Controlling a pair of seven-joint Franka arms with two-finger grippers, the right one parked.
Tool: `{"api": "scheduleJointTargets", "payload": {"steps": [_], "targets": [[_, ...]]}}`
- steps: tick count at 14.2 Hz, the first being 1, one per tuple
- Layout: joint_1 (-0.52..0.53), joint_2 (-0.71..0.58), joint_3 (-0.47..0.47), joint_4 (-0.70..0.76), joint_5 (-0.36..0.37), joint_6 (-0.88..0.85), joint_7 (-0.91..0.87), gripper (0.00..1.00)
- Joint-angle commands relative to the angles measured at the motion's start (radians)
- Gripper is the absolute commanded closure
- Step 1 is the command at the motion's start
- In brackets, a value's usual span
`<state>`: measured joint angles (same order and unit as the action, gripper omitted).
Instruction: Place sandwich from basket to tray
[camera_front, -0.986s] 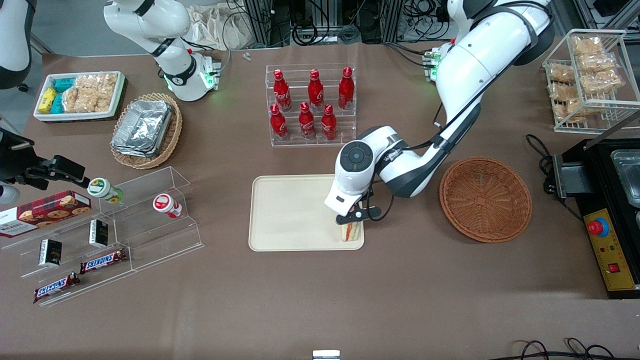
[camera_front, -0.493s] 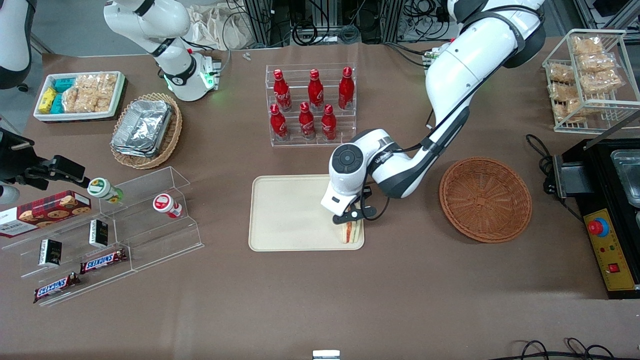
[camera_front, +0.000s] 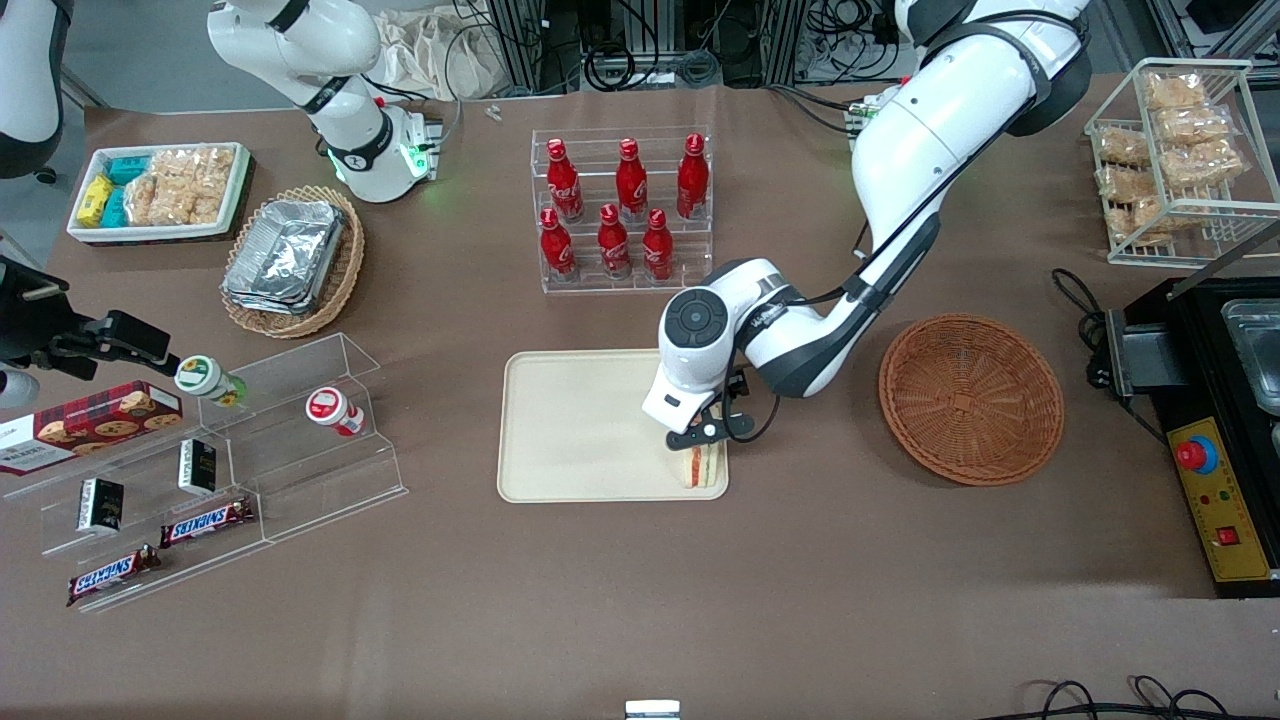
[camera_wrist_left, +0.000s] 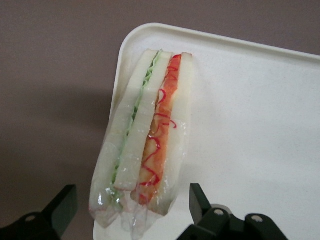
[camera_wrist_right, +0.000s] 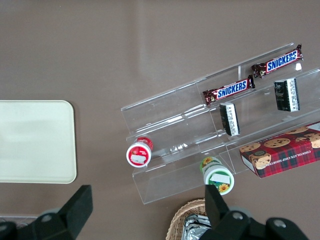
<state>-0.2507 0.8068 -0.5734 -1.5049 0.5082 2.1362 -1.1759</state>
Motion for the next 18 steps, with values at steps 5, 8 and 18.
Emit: {"api": "scheduleJointTargets", "payload": {"steps": [5,8,18], "targets": [[-0.01,-0.047,0.003,0.029,0.009,-0.005,-0.096,0.01],[0.022,-0.155,0.003,0.009,0.001,-0.065,-0.099,0.01],[0.413,-0.534,-0.017,-0.093,-0.235,-0.195,0.324,0.01]]}}
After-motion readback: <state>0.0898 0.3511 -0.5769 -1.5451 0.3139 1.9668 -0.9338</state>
